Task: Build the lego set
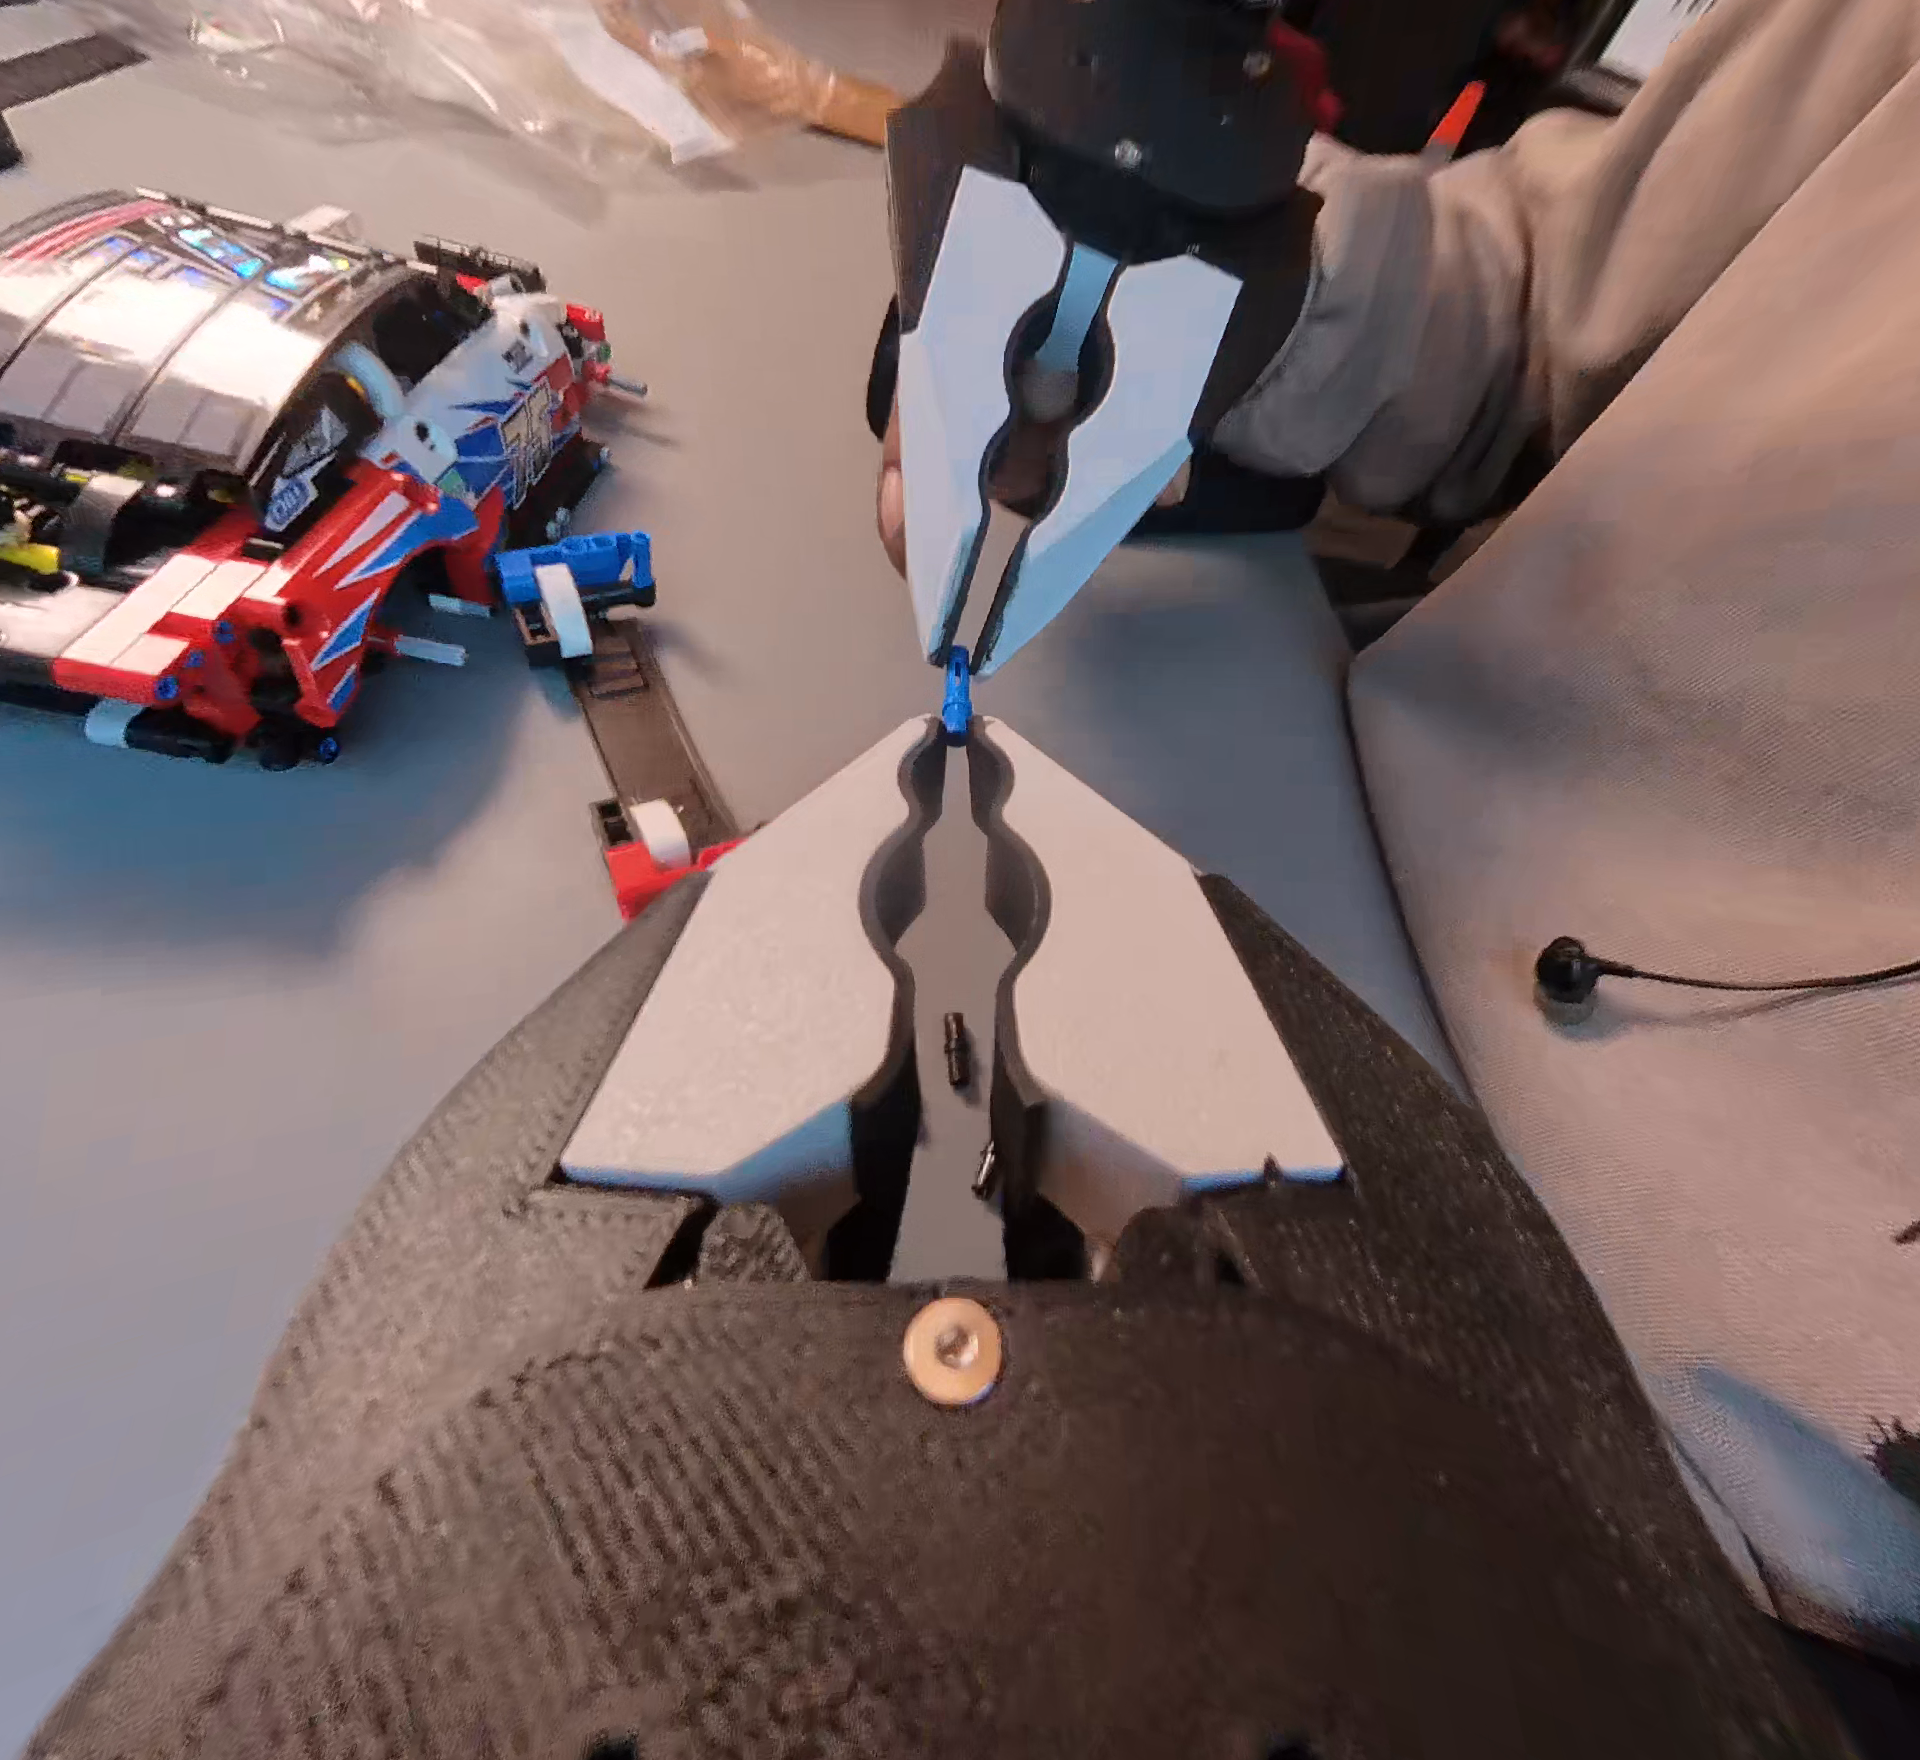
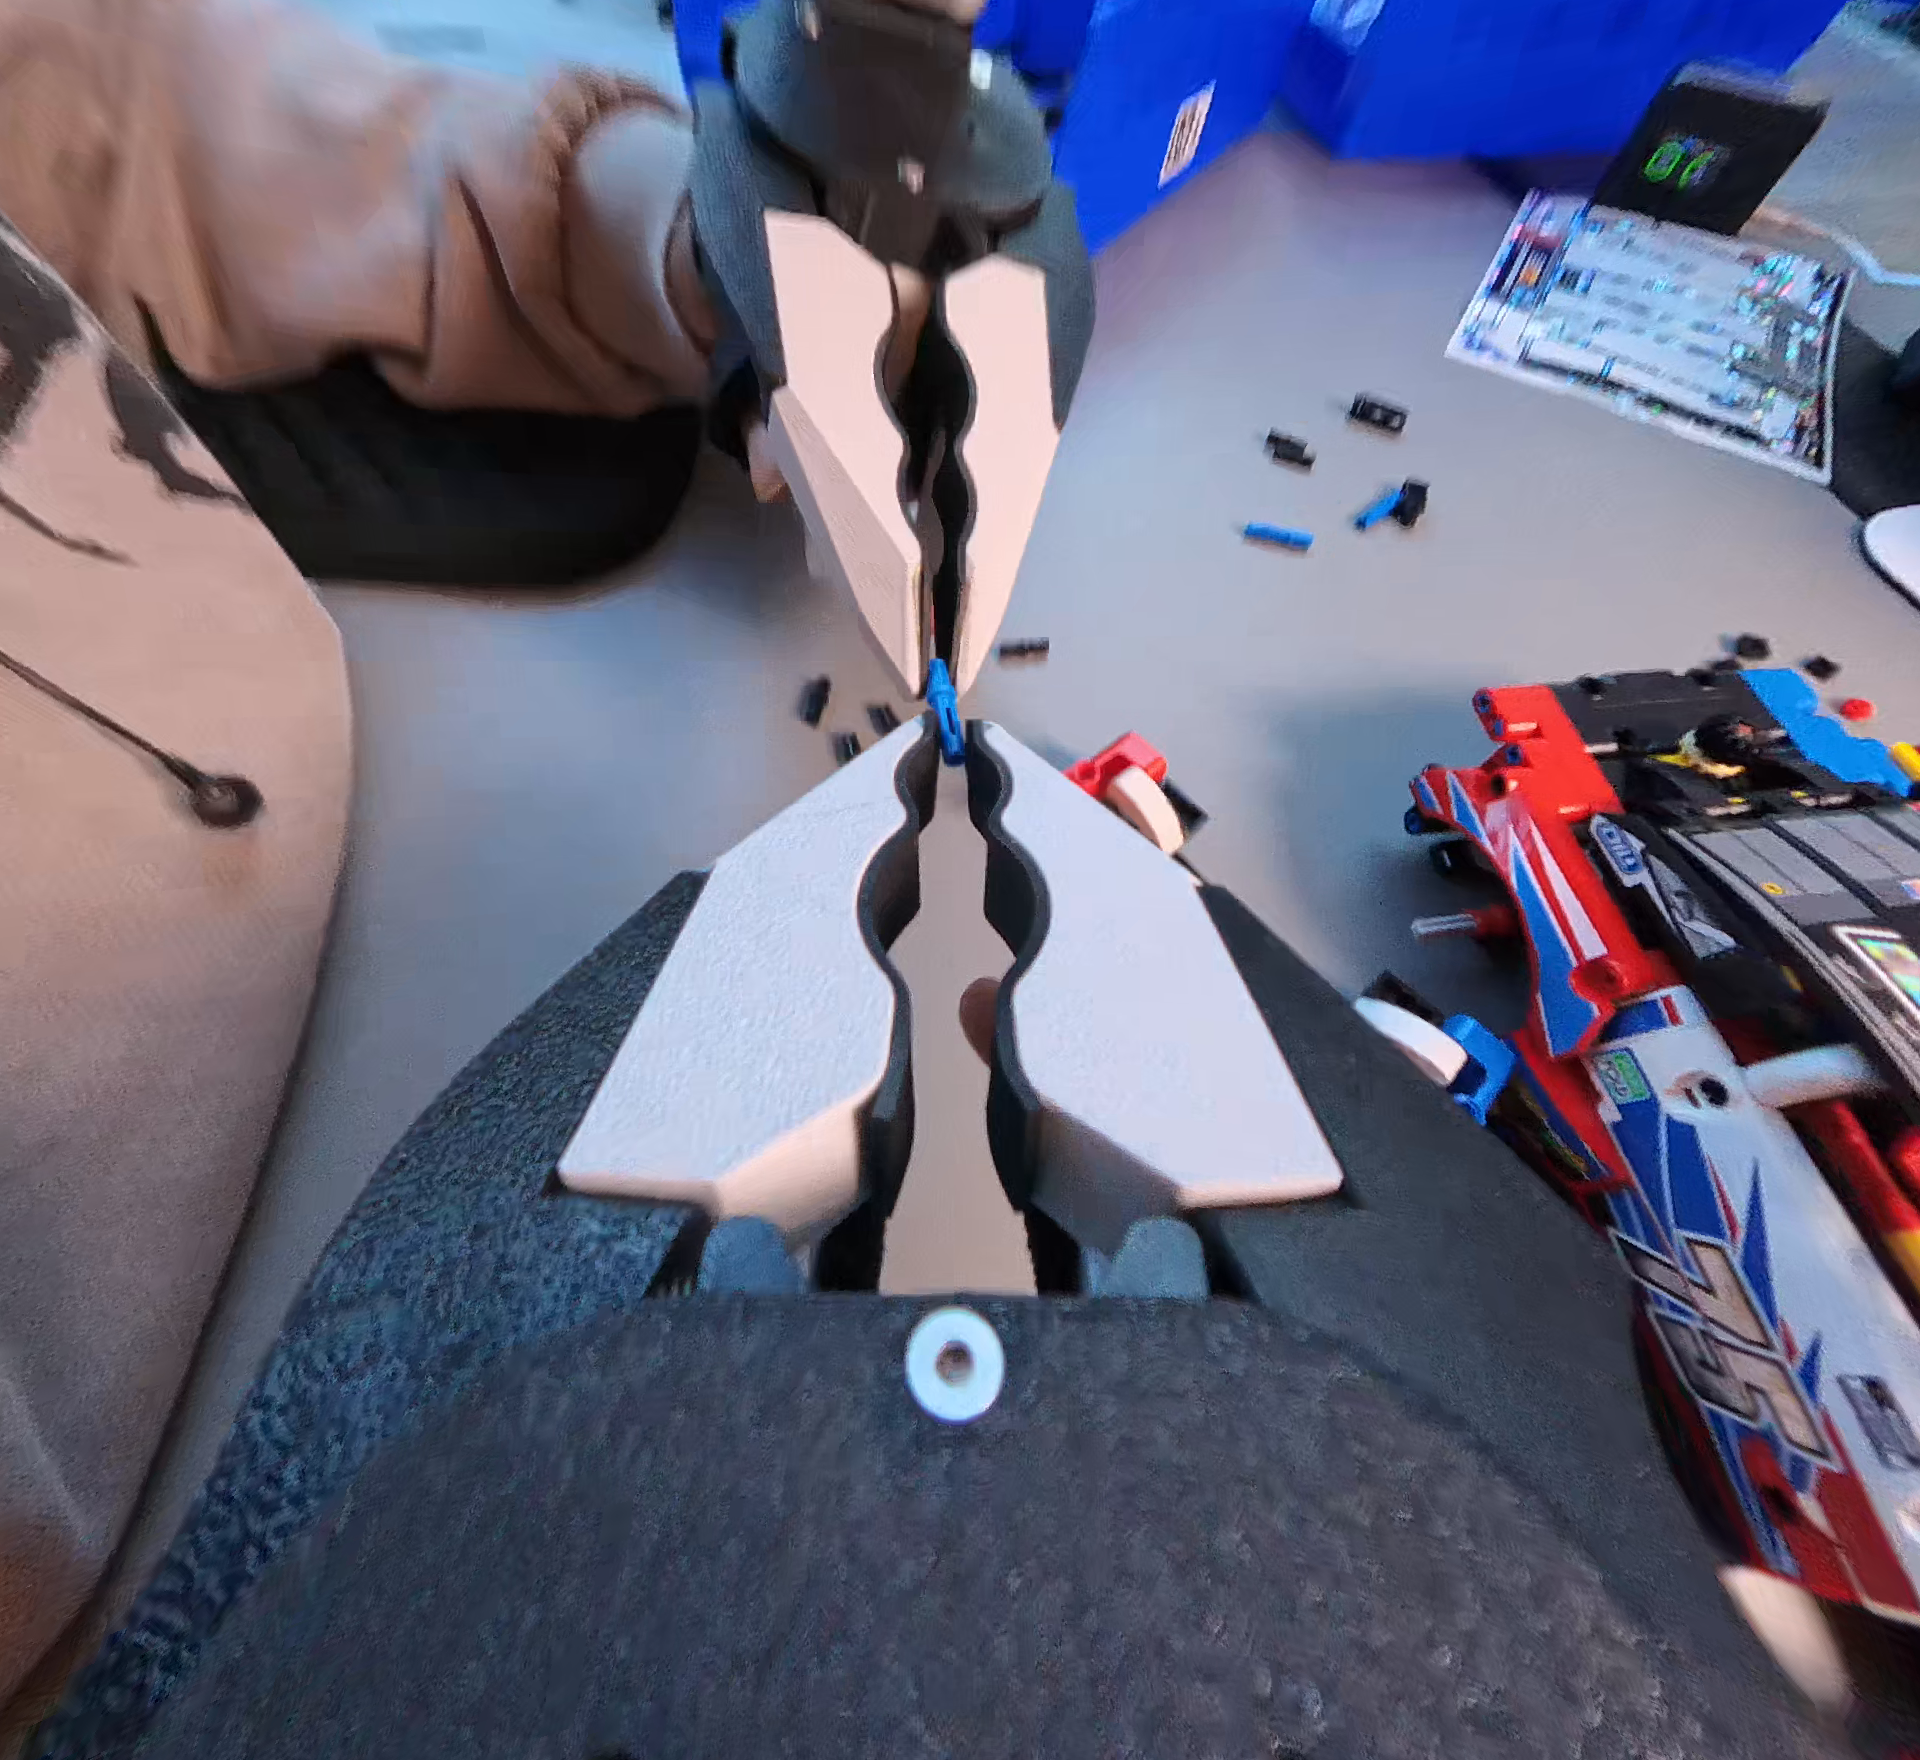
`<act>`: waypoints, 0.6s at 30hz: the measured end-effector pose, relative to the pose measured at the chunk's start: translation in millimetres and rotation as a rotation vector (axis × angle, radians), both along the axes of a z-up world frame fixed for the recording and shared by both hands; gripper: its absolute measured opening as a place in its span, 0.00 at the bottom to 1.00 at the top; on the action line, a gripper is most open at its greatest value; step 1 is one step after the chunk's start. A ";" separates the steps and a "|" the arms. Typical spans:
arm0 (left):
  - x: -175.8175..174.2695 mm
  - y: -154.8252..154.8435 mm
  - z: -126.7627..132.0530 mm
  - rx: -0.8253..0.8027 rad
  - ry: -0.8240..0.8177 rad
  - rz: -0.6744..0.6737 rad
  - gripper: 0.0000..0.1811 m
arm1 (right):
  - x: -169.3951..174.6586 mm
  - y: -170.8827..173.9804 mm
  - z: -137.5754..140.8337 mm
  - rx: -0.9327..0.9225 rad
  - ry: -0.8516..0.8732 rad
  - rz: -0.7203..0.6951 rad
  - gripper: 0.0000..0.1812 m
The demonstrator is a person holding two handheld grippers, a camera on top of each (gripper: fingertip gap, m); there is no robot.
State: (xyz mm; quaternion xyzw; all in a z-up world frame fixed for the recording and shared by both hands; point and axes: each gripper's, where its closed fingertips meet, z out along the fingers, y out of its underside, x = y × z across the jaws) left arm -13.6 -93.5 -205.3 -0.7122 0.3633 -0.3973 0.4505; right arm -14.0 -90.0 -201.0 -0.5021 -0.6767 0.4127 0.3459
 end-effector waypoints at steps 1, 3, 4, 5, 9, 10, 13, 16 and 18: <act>-0.1 -0.6 7.6 -0.002 -0.055 -0.007 0.01 | 0.0 -1.1 9.4 -0.040 0.058 0.002 0.01; 0.6 -2.1 19.9 -0.002 -0.139 -0.021 0.01 | 1.0 -3.1 22.6 -0.093 0.136 0.012 0.03; 1.0 -3.0 24.8 -0.001 -0.170 -0.028 0.01 | 1.1 -3.3 25.2 -0.105 0.152 0.015 0.04; 1.3 -3.8 28.5 0.000 -0.194 -0.034 0.01 | 1.2 -3.9 26.0 -0.107 0.160 0.020 0.05; 3.4 -6.3 29.9 -0.002 -0.204 -0.047 0.01 | -0.8 -6.9 26.7 -0.100 0.174 0.033 0.04; 4.1 -6.8 28.9 -0.004 -0.199 -0.051 0.01 | -1.3 -7.4 25.9 -0.096 0.171 0.036 0.03; 4.9 -6.6 26.3 -0.012 -0.187 -0.053 0.01 | -1.8 -8.9 26.0 -0.095 0.174 0.044 0.02; 4.9 -7.0 26.4 -0.014 -0.190 -0.054 0.01 | -1.6 -9.6 25.9 -0.095 0.170 0.049 0.01; 4.6 -5.8 25.5 -0.018 -0.185 -0.046 0.01 | -1.8 -8.9 25.1 -0.093 0.162 0.046 0.01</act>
